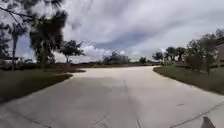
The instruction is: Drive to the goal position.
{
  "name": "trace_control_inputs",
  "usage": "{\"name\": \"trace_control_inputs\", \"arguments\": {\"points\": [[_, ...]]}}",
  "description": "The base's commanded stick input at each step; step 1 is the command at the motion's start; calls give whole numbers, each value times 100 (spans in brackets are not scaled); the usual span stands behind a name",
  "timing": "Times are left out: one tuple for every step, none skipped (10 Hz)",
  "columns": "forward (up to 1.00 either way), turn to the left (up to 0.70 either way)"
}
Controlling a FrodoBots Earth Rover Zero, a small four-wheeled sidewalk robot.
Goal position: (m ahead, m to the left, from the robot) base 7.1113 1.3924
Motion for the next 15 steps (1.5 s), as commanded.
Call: {"name": "trace_control_inputs", "arguments": {"points": [[85, 0], [85, 0], [85, 0], [85, 0], [85, 0], [85, 0], [85, 0], [85, 0], [85, 0], [85, 0], [85, 0], [85, 0], [85, 0], [85, 0], [85, 0]]}}
